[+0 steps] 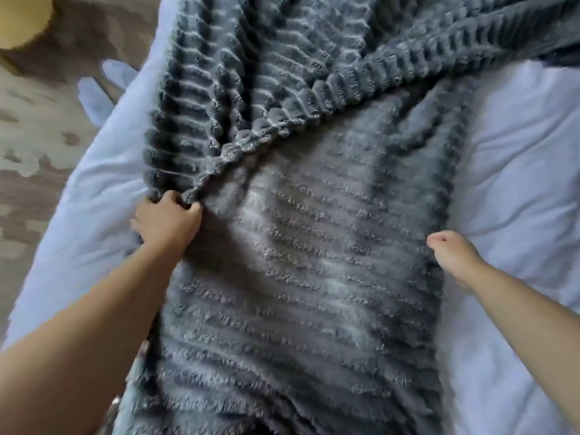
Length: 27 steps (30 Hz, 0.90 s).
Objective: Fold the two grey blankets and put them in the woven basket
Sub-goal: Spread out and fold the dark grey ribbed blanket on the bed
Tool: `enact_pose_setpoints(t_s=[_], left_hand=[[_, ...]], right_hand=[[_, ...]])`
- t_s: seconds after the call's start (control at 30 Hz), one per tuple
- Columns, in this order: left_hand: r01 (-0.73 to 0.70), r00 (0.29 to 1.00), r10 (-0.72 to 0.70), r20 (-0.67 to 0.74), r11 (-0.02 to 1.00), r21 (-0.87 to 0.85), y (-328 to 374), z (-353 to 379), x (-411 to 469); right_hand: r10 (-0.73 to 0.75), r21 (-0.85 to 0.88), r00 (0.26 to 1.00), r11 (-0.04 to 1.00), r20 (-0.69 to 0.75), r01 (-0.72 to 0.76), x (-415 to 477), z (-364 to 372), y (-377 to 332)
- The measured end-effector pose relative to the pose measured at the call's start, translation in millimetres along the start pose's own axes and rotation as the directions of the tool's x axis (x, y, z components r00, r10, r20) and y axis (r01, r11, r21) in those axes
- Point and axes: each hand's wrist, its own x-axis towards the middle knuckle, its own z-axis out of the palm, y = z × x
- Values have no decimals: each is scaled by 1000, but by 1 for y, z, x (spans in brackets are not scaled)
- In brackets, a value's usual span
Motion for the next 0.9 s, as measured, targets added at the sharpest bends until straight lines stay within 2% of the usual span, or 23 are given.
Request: enact_pose_setpoints(t_s=[0.07, 0.13, 0.2, 0.27, 0.33, 0.4, 0.5, 0.57, 0.7, 0.77, 0.9], left_hand=[[-49, 999, 49, 4, 999, 2, 8, 4, 10], [-150, 989, 150, -12, 988, -19, 10, 8, 12], [-192, 981, 189, -43, 978, -79, 8, 12, 11], [-149, 989, 143, -45, 970, -194, 3, 13, 9], [-88, 996, 86, -20, 938, -336, -2, 10, 7], [-59, 998, 60, -12, 890, -452, -6, 3, 3], [47, 996, 17, 92, 762, -646, -12, -13, -5], [119, 984, 15, 179, 692, -712, -16, -29, -13], [160, 969, 80, 232, 511, -844, -19, -70, -45], [230, 953, 93, 290, 401, -887, -18, -93, -68], [289, 920, 249, 303, 93, -953, -26, -149, -114]], right_hand=[[91, 41, 995, 995, -52, -89, 12, 3, 24], [194, 220, 980, 959, -48, -179, 22, 13, 35], [358, 497, 934, 809, 7, -314, 24, 23, 36], [476, 647, 875, 641, 87, -413, 21, 26, 36], [474, 641, 849, 581, 233, -501, 16, 23, 34], [402, 592, 843, 601, 357, -537, 6, 16, 30], [249, 598, 850, 620, 464, -508, -10, 2, 23], [155, 654, 869, 600, 470, -461, -25, -10, 16], [109, 865, 952, 396, 287, -307, -62, -50, 14], [81, 917, 968, 311, 237, -251, -88, -74, 21], [49, 988, 997, 138, 64, -70, -159, -127, 49]])
